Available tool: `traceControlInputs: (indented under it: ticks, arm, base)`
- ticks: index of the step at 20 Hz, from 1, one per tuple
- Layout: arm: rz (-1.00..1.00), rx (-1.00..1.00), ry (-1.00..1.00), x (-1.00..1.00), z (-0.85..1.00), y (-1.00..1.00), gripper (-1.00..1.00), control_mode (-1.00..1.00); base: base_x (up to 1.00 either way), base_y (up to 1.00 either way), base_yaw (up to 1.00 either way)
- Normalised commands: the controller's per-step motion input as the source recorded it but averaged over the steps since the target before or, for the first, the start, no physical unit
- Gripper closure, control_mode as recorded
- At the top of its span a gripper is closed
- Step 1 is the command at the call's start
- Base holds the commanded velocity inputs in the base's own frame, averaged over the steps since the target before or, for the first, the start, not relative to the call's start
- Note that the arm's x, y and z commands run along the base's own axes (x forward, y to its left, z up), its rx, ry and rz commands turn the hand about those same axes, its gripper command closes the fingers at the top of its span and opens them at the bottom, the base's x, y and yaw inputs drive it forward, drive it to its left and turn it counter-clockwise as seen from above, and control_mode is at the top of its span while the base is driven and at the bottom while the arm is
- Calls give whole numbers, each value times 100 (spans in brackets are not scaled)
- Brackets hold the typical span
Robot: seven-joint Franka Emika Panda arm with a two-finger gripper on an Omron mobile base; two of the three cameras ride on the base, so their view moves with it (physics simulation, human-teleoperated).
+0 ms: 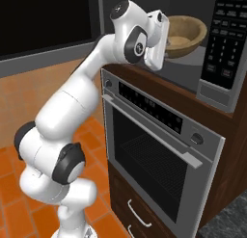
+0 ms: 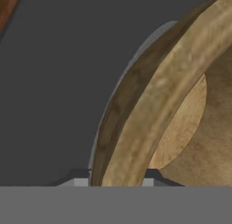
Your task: Pick the sweet potato from the sink and place it in the bowl. Then pick the bowl and place it in the microwave. Then close the microwave door and press the start button.
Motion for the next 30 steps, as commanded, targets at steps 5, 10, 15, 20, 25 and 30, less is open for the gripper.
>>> traceControlInputs:
  ticks: [5,10,15,20,25,30]
  arm:
    - [0,0,0,39,-18,-20,100,-100]
    - [0,0,0,40,-29,-19,100,-100]
    - [0,0,0,26,-55,-12,100,-100]
    - [0,0,0,10,-49,0,-100,-100]
    - [0,0,-1,16,-28,8,-100,-100]
    - [0,0,-25,0,0,14,-100,-100]
  base:
    - [0,0,0]
    - [0,0,0]
    - [0,0,0]
    - [0,0,0]
    - [0,0,0]
    - [0,0,0]
